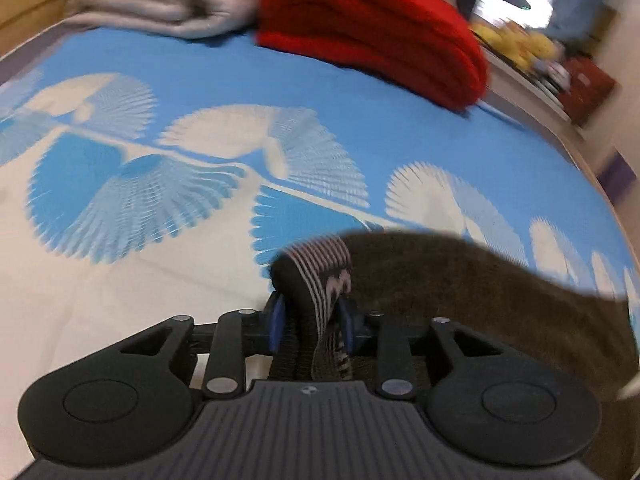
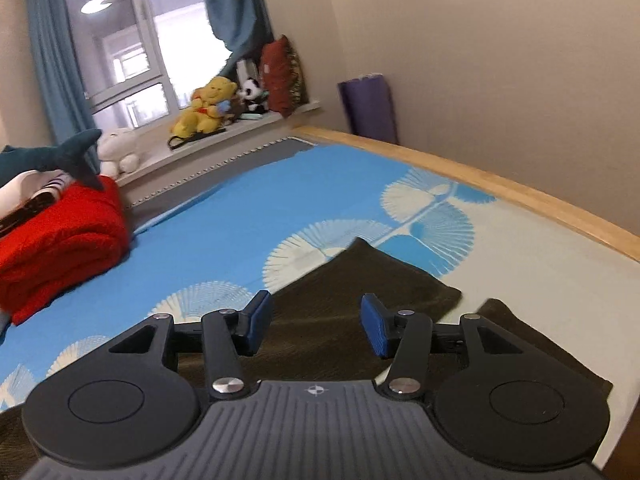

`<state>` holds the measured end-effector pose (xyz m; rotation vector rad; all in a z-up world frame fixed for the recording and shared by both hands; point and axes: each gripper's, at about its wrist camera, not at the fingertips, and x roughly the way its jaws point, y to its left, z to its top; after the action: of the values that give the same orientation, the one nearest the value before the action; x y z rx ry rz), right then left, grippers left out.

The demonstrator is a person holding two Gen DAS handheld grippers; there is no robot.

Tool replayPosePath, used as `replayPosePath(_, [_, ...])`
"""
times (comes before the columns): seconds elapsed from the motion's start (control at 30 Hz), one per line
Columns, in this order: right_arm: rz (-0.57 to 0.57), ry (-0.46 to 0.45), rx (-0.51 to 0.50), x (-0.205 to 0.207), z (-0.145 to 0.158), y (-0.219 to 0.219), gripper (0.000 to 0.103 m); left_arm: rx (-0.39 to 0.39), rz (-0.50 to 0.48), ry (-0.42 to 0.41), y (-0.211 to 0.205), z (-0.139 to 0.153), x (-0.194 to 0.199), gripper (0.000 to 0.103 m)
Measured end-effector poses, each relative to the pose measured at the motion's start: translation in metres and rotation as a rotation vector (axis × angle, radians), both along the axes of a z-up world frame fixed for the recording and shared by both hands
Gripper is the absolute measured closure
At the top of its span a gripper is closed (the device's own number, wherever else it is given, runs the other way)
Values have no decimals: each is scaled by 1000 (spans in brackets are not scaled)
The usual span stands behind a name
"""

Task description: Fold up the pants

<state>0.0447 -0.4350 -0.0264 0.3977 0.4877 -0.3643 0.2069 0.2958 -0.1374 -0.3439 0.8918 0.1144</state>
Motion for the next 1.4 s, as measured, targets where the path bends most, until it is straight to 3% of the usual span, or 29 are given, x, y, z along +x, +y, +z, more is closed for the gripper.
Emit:
replayPosePath(0.03, [-2,0,21,-1,-1,-1,51,-21,31,5,1,9,-6,51])
replayPosePath(0.07, [-4,-1,37,-3,-1,-3,51,-60,35,36,4,18,-11,44])
replayPosePath(0.13, [4,-9,60,-6,-1,-4,51,-117,-1,102,6,32,-22,44])
replayPosePath(0.23, [25,-15,91,-6,-3,-4,51,-24,-75,149,-3,45,-59,40])
replayPosePath(0.3, [51,-28,124,-4,-3,-3,51,28,-97,199,-8,34,-84,36])
replayPosePath(0.47, [95,-29,137,-7,0,6,51,-24,-50,399,-1,-29,-114,40])
replayPosePath(0.57, [104,-9,139,-11,-2,11,51,-48,12,358,15,-31,-121,40])
replayPosePath(0.67, [137,3,155,-14,-3,14,51,-95,-7,377,15,-38,-124,40])
replayPosePath(0.9, [149,20,128,-18,-2,18,51,66,-244,432,-34,-54,-118,40])
replayPosePath(1.0, [140,31,126,-20,-4,16,51,159,-328,446,-47,-61,-120,60])
replayPosePath(1.03, [139,38,120,-20,-4,16,51,188,-344,446,-49,-59,-121,73])
replayPosePath(1.1, [139,58,105,-20,-7,16,51,157,-319,442,-42,-52,-124,79])
replayPosePath(1.13, [139,67,98,-20,-8,16,51,163,-317,431,-39,-46,-126,95])
replayPosePath(1.4, [136,102,84,-20,-12,10,51,331,-419,472,-61,-42,-145,90])
